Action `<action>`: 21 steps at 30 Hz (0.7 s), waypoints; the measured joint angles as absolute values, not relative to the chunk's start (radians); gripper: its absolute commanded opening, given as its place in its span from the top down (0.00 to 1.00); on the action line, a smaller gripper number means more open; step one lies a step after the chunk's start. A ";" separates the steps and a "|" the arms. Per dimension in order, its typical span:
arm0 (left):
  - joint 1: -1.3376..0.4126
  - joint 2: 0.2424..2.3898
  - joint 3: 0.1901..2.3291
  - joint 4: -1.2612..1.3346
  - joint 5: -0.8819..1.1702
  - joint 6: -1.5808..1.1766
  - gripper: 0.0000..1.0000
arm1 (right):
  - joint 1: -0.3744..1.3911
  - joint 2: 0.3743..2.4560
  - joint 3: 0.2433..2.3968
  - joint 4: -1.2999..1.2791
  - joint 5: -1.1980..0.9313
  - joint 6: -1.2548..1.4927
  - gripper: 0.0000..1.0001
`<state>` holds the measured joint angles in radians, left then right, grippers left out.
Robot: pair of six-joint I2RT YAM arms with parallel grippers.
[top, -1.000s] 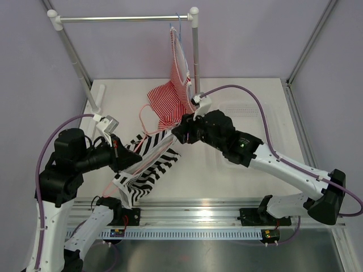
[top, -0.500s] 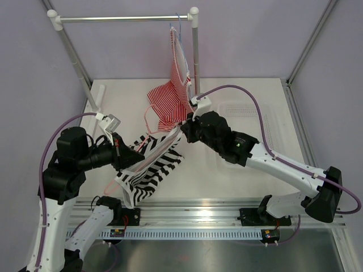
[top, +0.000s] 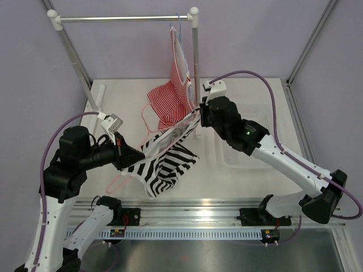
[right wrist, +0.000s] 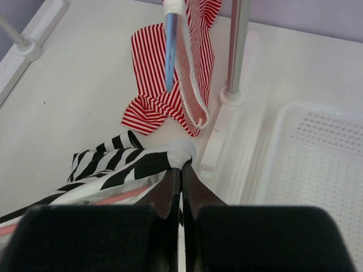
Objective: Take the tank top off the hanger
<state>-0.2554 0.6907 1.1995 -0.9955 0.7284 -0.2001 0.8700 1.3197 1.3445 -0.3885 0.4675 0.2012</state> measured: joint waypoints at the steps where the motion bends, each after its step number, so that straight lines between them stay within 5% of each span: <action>1: -0.255 0.692 1.200 -0.991 0.728 -0.199 1.00 | 0.849 1.323 1.352 -0.397 0.457 0.201 1.00; 15: -0.256 0.634 1.159 -0.721 0.806 -0.263 1.00 | 0.702 1.353 1.398 -0.498 0.199 0.223 1.00; 21: -0.257 0.577 1.012 -0.326 0.738 -0.441 1.00 | 0.678 1.208 1.302 -0.430 0.027 0.267 1.00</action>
<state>-0.2565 0.5770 1.0119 -0.3260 0.7380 -0.4408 0.6781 1.2079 1.3022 -0.4297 0.0269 0.2668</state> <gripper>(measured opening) 0.028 0.011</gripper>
